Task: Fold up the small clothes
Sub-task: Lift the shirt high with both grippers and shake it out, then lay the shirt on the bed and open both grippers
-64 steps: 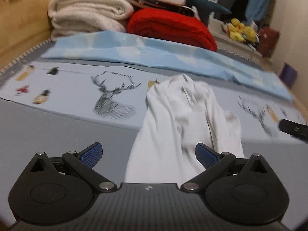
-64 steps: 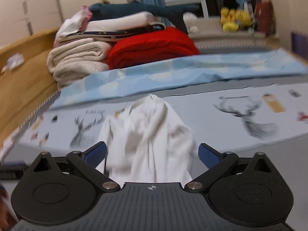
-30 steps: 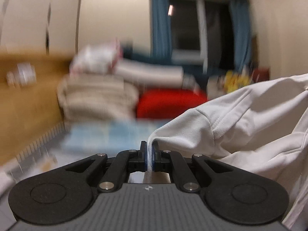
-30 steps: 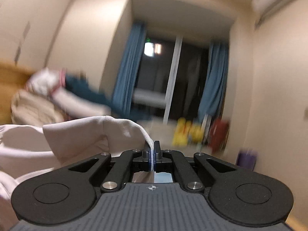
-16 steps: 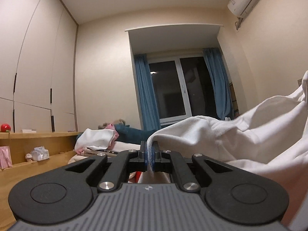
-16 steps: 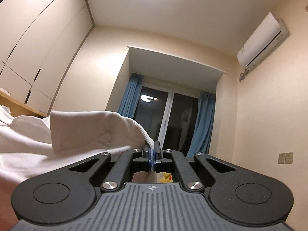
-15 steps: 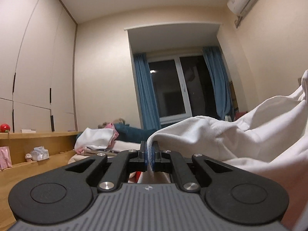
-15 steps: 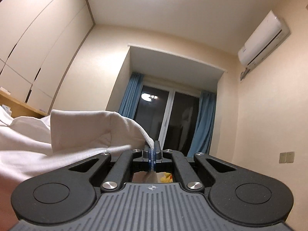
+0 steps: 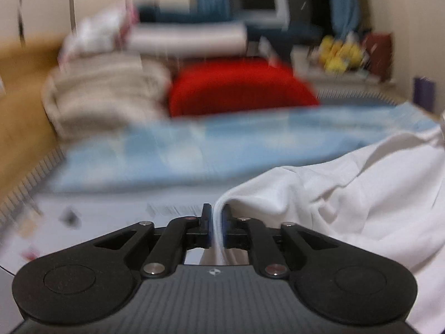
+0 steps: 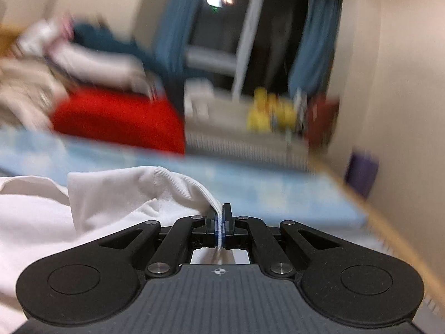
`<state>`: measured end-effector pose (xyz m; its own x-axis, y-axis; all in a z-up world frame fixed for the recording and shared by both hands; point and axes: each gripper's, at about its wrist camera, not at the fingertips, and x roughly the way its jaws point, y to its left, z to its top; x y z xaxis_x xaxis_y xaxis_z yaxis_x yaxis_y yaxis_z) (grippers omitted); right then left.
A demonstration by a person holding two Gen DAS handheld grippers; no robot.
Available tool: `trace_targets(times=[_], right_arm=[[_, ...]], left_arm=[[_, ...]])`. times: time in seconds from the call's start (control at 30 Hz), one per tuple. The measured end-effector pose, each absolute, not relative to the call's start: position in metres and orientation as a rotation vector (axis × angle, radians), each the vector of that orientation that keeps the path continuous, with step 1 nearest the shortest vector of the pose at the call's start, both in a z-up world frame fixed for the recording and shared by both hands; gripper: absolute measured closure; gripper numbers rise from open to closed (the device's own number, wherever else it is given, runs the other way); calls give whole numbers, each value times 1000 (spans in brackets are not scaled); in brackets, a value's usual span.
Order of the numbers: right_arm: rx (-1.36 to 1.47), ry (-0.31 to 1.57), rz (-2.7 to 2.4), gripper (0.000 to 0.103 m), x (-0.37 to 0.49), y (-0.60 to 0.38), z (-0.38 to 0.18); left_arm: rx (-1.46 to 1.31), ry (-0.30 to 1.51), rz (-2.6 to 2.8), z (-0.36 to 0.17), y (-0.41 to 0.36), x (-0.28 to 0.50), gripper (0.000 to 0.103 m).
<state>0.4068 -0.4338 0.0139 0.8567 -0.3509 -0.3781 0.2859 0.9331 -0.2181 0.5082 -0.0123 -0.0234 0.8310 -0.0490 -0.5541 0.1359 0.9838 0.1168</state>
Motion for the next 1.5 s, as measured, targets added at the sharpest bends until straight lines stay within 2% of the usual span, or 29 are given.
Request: trace_targets(times=[0.03, 0.07, 0.13, 0.17, 0.23, 0.27, 0.3, 0.43, 0.5, 0.6, 0.73, 0.8, 0.87, 0.9, 1.03, 1.1, 1.2, 1.27, 1.3, 1.33, 1.47, 1.5], right_arm=[[-157, 513, -355, 98, 433, -436, -16], [-155, 588, -399, 93, 460, -434, -40], [-183, 712, -453, 74, 494, -429, -78], [-189, 710, -443, 71, 493, -422, -91], [-170, 670, -374, 59, 486, -414, -97], [-149, 652, -329, 59, 485, -408, -95], [-107, 638, -269, 59, 477, -403, -92], [134, 681, 98, 61, 476, -368, -72], [193, 726, 242, 63, 489, -330, -72], [250, 811, 320, 62, 522, -275, -84], [316, 956, 309, 49, 580, -225, -109], [325, 1009, 269, 48, 603, -206, -123], [313, 1033, 265, 80, 622, -199, -133], [274, 1023, 276, 103, 631, -193, -135], [131, 781, 251, 103, 645, -165, -98], [83, 719, 179, 103, 659, -154, -92], [201, 869, 159, 96, 672, -163, -103], [323, 944, 168, 75, 662, -181, -109], [340, 962, 178, 54, 653, -187, -111], [332, 973, 185, 44, 644, -190, -114], [294, 1113, 176, 43, 618, -194, -140], [310, 1142, 185, 51, 616, -194, -146]], left_arm=[[138, 658, -62, -55, -6, 545, 67], [135, 735, -5, -80, -5, 573, 43], [121, 826, 59, -114, 4, 601, 39], [96, 820, 46, -121, 10, 600, 39], [67, 796, -3, -125, 27, 591, 30], [71, 789, -10, -122, 35, 583, 21], [88, 784, -6, -117, 43, 572, 18], [127, 852, 40, -92, 60, 524, 13], [68, 850, 66, -80, 77, 495, 0], [40, 854, 163, -63, 104, 471, 0], [84, 837, 349, -65, 150, 469, 0], [48, 857, 370, -68, 168, 474, 0], [15, 870, 344, -68, 177, 475, 0], [19, 870, 326, -67, 177, 474, 0], [85, 841, 270, -65, 167, 472, 0], [104, 831, 253, -68, 158, 472, 0], [108, 837, 217, -71, 152, 472, 0], [110, 834, 202, -70, 151, 471, 0], [110, 830, 203, -70, 152, 470, 0], [107, 827, 209, -69, 153, 470, 0], [43, 849, 284, -70, 166, 475, 0], [10, 860, 306, -71, 171, 476, 0]])
